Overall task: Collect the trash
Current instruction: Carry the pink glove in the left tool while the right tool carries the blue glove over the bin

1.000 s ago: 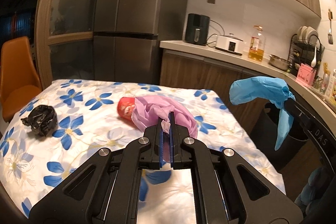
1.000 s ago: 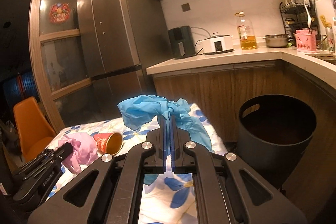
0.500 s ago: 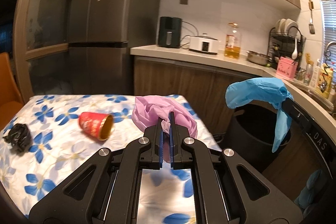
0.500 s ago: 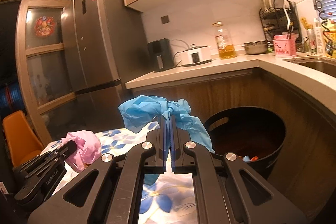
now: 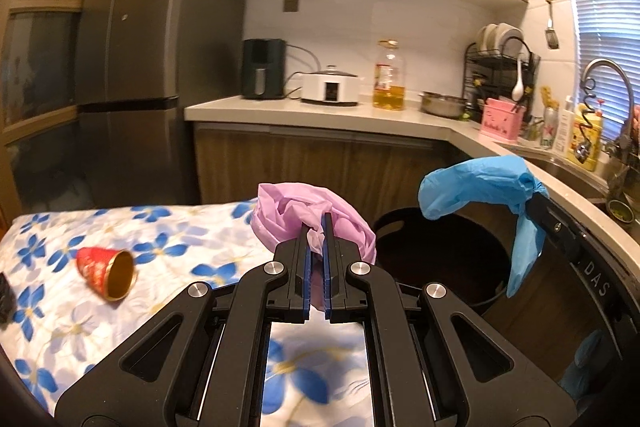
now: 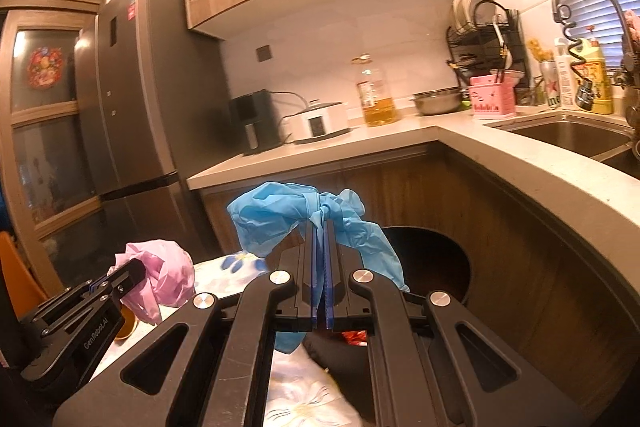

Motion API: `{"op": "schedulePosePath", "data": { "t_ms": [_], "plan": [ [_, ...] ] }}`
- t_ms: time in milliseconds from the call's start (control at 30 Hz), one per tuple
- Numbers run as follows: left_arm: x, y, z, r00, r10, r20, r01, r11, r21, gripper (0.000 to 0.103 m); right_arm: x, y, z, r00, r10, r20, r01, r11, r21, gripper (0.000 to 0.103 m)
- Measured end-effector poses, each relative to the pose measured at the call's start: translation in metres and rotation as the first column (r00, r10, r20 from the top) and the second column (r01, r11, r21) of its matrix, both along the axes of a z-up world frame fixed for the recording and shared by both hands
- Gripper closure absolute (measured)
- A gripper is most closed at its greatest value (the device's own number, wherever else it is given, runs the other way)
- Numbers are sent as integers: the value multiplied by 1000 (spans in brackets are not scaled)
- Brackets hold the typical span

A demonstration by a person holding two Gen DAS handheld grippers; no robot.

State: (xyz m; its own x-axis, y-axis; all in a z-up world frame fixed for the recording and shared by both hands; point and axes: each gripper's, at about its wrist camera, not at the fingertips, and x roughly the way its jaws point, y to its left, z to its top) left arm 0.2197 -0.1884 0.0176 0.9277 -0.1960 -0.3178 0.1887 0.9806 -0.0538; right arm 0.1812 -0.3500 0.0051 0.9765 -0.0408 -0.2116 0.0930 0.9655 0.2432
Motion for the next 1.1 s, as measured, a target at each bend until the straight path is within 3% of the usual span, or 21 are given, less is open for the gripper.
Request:
{"op": "schedulePosePath", "data": {
  "t_ms": [433,1100],
  "plan": [
    [28,-60,4,992,-121,21,121,993,14,100,17,-38,-3,997,-70,-14,71,997,12,99],
    [55,-86,-10,985,-172,-18,172,985,12,100,36,-52,-9,996,-83,-36,84,996,23,99]
  ]
}}
